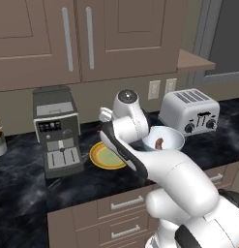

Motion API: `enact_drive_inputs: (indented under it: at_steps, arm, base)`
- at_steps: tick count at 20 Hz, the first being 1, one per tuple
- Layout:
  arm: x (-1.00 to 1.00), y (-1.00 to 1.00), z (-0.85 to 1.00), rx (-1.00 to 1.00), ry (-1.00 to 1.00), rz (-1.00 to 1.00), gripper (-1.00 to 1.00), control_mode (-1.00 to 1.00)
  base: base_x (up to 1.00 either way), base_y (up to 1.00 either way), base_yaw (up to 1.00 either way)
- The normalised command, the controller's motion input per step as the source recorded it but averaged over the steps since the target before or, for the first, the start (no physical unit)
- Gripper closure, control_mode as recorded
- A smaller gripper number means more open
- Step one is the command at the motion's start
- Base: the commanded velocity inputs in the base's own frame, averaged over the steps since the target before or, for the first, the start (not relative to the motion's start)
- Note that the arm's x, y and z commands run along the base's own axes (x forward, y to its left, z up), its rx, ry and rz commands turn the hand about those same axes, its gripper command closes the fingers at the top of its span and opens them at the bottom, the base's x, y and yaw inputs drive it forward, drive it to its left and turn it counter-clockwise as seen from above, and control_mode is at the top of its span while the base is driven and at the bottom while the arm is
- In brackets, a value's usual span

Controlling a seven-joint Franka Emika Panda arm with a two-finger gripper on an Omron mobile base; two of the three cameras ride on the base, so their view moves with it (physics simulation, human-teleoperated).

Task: Place the fish on the plate and place the potato on the same plate.

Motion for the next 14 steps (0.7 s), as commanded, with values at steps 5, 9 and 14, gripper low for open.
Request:
enact_drive_inputs:
  at_steps: [5,9,14]
  arm:
    - [0.0,0.0,-0.08,0.04,0.07,0.0,1.0,-1.0]
    - [0.0,-0.01,-0.15,0.1,0.14,0.0,1.0,-1.0]
    - [0.21,0.0,-0.16,0.01,0.02,0.0,1.0,-1.0]
  base:
    - [0.0,0.04,0.0]
    - [0.0,0.0,0.0]
    - [0.0,0.0,0.0]
